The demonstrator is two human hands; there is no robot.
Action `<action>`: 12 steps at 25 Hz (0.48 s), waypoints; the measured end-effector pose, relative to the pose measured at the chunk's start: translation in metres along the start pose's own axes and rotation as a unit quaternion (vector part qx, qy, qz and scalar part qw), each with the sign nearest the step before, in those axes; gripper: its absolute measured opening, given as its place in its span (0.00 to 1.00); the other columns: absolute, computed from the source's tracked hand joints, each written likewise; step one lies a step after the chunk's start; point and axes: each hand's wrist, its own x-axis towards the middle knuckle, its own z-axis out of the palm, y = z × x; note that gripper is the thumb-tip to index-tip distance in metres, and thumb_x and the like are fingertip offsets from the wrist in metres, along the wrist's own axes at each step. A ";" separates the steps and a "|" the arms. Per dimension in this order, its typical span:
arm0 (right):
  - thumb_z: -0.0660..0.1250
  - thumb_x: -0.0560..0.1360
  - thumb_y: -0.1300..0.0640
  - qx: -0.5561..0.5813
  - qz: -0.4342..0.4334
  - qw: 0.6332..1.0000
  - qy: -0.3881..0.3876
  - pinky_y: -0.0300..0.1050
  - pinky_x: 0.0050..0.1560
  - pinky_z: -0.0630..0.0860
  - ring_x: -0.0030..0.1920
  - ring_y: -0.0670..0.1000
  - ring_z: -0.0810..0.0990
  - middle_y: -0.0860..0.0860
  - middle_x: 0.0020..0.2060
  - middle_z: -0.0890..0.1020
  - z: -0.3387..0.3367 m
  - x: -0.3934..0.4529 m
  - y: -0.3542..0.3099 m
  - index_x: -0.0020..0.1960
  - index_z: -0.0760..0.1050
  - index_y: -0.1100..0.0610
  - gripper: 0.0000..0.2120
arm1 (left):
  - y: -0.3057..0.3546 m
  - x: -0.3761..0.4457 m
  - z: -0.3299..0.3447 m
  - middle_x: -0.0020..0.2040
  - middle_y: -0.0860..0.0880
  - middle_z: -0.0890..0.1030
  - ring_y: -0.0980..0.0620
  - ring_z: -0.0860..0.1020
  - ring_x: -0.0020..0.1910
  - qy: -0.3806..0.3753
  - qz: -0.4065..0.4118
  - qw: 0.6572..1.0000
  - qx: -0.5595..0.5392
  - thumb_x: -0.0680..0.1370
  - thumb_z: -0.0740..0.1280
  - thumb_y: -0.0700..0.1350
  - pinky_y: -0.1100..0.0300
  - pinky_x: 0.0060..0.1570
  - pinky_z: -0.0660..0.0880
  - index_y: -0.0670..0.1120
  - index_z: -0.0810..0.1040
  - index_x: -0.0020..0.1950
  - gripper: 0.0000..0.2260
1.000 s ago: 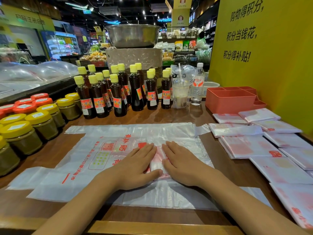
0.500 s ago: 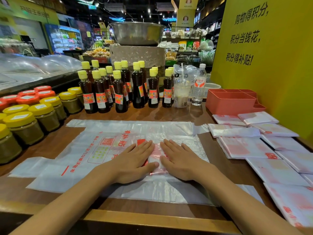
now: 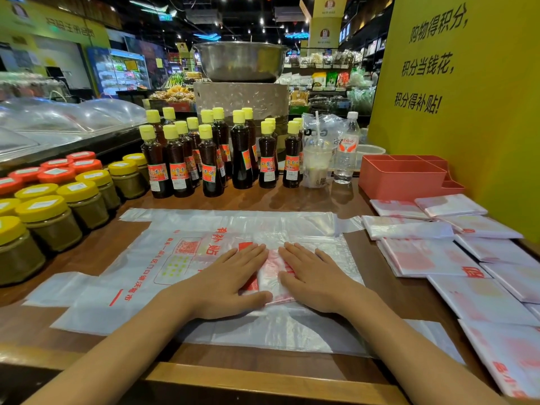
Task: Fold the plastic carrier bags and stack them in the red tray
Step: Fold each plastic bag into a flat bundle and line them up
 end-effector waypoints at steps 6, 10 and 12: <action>0.56 0.83 0.60 0.196 0.010 0.979 0.049 0.36 0.66 0.61 0.72 0.45 0.67 0.44 0.74 0.69 -0.025 -0.005 0.018 0.76 0.67 0.47 0.22 | 0.004 -0.005 -0.010 0.80 0.63 0.51 0.61 0.53 0.78 0.044 0.008 0.998 -0.049 0.73 0.59 0.75 0.58 0.75 0.53 0.61 0.48 0.81 0.42; 0.60 0.82 0.61 0.210 -0.011 0.977 0.043 0.30 0.63 0.62 0.68 0.39 0.68 0.37 0.68 0.71 -0.026 -0.008 0.023 0.74 0.70 0.44 0.23 | 0.004 -0.007 -0.013 0.79 0.62 0.57 0.60 0.58 0.75 0.059 0.000 0.995 -0.080 0.78 0.58 0.68 0.59 0.72 0.56 0.62 0.53 0.80 0.32; 0.65 0.81 0.55 0.201 -0.024 0.978 0.050 0.21 0.57 0.61 0.66 0.35 0.67 0.34 0.65 0.70 -0.025 -0.008 0.024 0.73 0.70 0.43 0.22 | 0.001 -0.008 -0.013 0.78 0.62 0.59 0.60 0.60 0.73 0.062 -0.016 0.992 -0.111 0.77 0.55 0.70 0.58 0.71 0.58 0.64 0.55 0.79 0.31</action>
